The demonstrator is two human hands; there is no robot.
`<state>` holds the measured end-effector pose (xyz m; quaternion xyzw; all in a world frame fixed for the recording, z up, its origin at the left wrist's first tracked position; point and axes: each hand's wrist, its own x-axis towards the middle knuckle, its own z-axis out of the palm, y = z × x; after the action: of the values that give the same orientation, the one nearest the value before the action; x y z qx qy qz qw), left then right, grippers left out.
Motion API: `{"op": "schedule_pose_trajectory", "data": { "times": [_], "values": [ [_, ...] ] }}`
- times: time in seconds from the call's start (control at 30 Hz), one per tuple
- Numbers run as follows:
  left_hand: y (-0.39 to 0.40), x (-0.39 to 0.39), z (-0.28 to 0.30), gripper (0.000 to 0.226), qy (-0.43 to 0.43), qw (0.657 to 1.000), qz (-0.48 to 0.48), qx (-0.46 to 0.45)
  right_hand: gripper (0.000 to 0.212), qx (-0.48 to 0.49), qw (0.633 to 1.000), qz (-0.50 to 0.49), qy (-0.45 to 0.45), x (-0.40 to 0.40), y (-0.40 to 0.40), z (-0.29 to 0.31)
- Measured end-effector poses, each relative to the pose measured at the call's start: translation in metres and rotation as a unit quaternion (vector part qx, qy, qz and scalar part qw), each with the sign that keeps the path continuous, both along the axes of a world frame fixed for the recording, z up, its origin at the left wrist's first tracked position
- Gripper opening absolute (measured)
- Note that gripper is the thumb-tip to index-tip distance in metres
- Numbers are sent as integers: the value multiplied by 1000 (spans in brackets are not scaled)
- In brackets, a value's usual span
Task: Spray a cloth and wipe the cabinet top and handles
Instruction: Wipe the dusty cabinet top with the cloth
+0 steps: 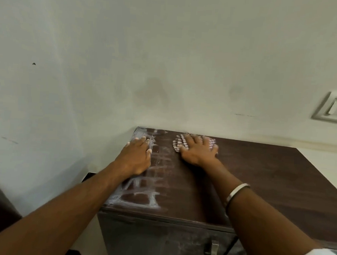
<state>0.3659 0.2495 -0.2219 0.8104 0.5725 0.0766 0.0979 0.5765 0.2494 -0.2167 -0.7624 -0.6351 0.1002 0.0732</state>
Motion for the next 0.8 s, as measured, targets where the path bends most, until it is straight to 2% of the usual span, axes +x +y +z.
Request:
{"op": "schedule_pose_trajectory", "data": {
  "times": [0.1, 0.23, 0.57, 0.67, 0.8],
  "values": [
    [-8, 3, 1, 55, 10, 1000, 7, 2, 59, 23, 998, 46, 26, -37, -10, -5],
    [-18, 5, 1, 55, 16, 1000, 8, -5, 58, 24, 997, 61, 32, -24, -24, -5],
    [-39, 10, 3, 54, 4, 1000, -2, 12, 59, 11, 996, -91, 9, 85, -84, -2],
    [-46, 11, 4, 54, -9, 1000, 1, 3, 59, -8, 996, -91, 12, 68, -91, 3],
    [-54, 6, 5, 55, -19, 1000, 9, -5, 59, -1, 999, -19, 29, 9, -95, 1]
  ]
}}
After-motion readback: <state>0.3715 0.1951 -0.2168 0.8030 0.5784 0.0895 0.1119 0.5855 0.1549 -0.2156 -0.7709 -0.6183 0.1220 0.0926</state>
